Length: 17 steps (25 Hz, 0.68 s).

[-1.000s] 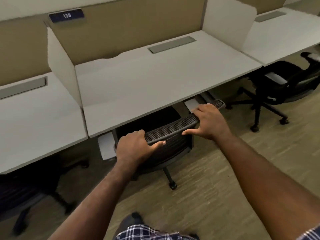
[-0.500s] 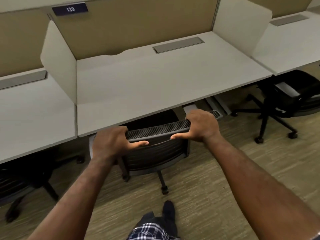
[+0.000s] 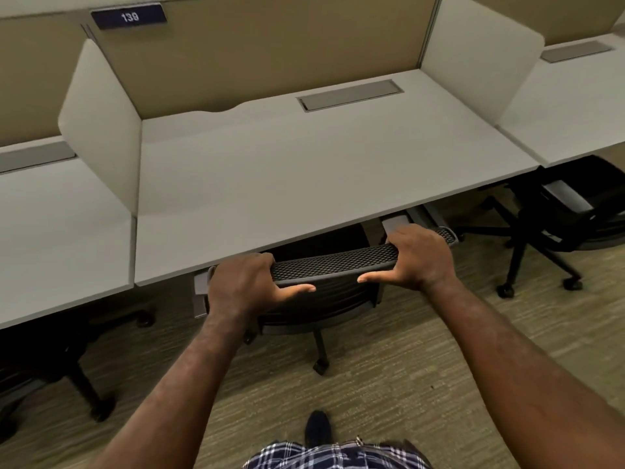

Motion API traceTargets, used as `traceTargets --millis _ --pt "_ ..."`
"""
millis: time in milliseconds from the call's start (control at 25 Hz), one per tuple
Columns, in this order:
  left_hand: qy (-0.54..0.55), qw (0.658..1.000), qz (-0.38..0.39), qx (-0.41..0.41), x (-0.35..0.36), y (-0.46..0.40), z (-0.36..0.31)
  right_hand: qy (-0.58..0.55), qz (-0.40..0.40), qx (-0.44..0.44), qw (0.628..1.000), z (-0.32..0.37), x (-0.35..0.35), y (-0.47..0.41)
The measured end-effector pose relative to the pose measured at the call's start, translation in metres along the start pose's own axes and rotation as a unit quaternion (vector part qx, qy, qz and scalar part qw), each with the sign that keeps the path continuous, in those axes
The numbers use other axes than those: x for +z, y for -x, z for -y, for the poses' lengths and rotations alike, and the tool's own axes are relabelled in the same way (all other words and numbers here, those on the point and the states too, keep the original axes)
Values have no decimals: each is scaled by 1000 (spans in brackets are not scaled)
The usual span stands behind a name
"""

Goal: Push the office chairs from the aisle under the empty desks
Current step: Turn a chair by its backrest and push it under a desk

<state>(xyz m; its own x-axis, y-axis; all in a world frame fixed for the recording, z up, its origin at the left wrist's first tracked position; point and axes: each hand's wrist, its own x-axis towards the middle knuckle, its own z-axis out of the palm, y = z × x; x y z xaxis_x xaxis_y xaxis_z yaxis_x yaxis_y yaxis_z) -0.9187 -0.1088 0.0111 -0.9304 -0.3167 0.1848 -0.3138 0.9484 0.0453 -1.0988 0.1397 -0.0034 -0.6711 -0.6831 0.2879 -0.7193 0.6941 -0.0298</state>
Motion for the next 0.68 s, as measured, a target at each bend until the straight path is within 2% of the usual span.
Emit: traceTargets --millis 280,680 --pt "20 1000 -11 2 12 -52 -48 1 11 -1 1000 -69 5 -29" --pt "20 998 -38 -46 27 -119 -126 -14 20 -30 999 -170 12 -74"
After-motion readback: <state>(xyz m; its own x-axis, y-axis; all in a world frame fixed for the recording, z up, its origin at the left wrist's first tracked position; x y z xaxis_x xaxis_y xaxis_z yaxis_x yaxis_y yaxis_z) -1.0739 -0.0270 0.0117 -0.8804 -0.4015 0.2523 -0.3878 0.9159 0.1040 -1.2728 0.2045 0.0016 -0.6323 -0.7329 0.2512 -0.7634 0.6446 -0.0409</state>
